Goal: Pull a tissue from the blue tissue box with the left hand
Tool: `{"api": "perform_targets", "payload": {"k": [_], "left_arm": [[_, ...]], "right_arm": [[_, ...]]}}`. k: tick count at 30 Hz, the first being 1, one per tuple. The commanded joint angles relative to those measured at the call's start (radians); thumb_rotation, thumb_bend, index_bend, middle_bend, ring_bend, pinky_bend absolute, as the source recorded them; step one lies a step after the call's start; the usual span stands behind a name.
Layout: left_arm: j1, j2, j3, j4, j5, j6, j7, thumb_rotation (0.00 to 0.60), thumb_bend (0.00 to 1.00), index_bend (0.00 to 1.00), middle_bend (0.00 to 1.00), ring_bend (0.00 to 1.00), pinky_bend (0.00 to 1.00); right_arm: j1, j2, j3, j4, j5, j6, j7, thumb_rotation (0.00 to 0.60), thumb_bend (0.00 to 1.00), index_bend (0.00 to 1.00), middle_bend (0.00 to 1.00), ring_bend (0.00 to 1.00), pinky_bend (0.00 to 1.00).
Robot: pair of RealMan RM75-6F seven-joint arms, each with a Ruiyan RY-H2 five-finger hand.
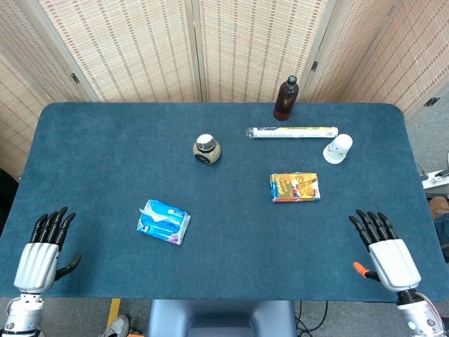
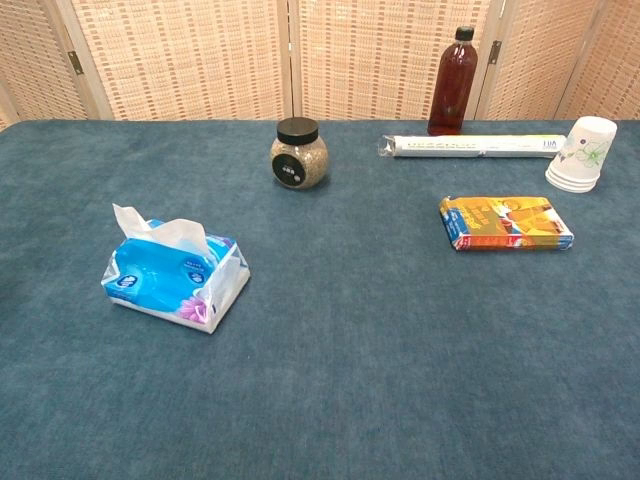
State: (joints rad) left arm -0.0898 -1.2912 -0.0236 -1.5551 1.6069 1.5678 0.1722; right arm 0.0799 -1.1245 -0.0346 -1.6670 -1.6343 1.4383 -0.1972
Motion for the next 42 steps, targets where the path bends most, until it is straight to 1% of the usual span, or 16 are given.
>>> {"api": "perform_targets", "payload": {"k": [1, 9, 12, 17, 19, 23, 26, 28, 31, 36, 42], "left_arm": [[-0.001, 0.0, 0.0, 0.0, 0.0, -0.002, 0.0, 0.6, 0.31, 0.0, 0.0, 0.0, 0.09], [-0.005, 0.002, 0.003, -0.002, 0.003, -0.01, 0.001, 0.6, 0.31, 0.0, 0.0, 0.0, 0.1], [-0.01, 0.007, 0.012, -0.001, 0.011, -0.024, 0.004, 0.6, 0.31, 0.0, 0.0, 0.0, 0.11], [-0.025, 0.009, 0.025, -0.023, 0.046, -0.037, 0.004, 0.6, 0.32, 0.0, 0.0, 0.0, 0.18], [-0.044, 0.003, 0.025, -0.03, 0.07, -0.05, 0.0, 0.6, 0.33, 0.02, 0.0, 0.0, 0.22], [-0.109, -0.004, 0.004, -0.057, 0.071, -0.134, 0.012, 0.6, 0.34, 0.08, 0.0, 0.01, 0.26], [-0.162, -0.012, -0.014, -0.081, 0.067, -0.202, 0.024, 0.6, 0.4, 0.13, 0.0, 0.04, 0.29], [-0.193, -0.018, -0.027, -0.095, 0.056, -0.244, 0.037, 0.6, 0.42, 0.15, 0.0, 0.05, 0.3], [-0.231, -0.032, -0.047, -0.12, 0.037, -0.291, 0.091, 0.6, 0.42, 0.15, 0.0, 0.05, 0.3], [-0.277, -0.057, -0.063, -0.162, -0.01, -0.363, 0.186, 0.6, 0.42, 0.15, 0.0, 0.05, 0.3], [-0.316, -0.109, -0.063, -0.15, -0.059, -0.423, 0.281, 0.6, 0.42, 0.17, 0.0, 0.05, 0.3]], "right_arm": [[0.001, 0.0, 0.0, 0.0, 0.001, -0.001, 0.001, 0.6, 0.03, 0.0, 0.0, 0.0, 0.0], [-0.001, 0.001, -0.001, -0.001, -0.001, 0.0, 0.0, 0.6, 0.03, 0.0, 0.0, 0.0, 0.0], [-0.001, 0.0, -0.002, 0.0, -0.003, 0.001, -0.001, 0.6, 0.03, 0.0, 0.0, 0.0, 0.0], [0.001, -0.003, -0.001, -0.001, 0.0, -0.005, -0.009, 0.6, 0.03, 0.0, 0.0, 0.0, 0.0], [0.002, -0.004, 0.0, -0.002, 0.002, -0.006, -0.01, 0.6, 0.03, 0.0, 0.0, 0.0, 0.0], [0.004, -0.004, -0.001, -0.004, -0.001, -0.008, -0.012, 0.6, 0.03, 0.0, 0.0, 0.0, 0.0], [0.006, -0.003, 0.0, -0.005, -0.002, -0.008, -0.007, 0.6, 0.03, 0.0, 0.0, 0.0, 0.0], [0.008, -0.001, 0.001, -0.004, 0.001, -0.011, -0.003, 0.6, 0.03, 0.0, 0.0, 0.0, 0.0], [0.01, 0.001, 0.002, -0.004, 0.004, -0.015, 0.002, 0.6, 0.03, 0.0, 0.0, 0.0, 0.0], [0.011, 0.004, 0.002, -0.006, 0.004, -0.017, 0.008, 0.6, 0.03, 0.0, 0.0, 0.0, 0.0], [0.011, 0.012, 0.001, -0.009, 0.0, -0.012, 0.021, 0.6, 0.03, 0.0, 0.0, 0.0, 0.0]]}}
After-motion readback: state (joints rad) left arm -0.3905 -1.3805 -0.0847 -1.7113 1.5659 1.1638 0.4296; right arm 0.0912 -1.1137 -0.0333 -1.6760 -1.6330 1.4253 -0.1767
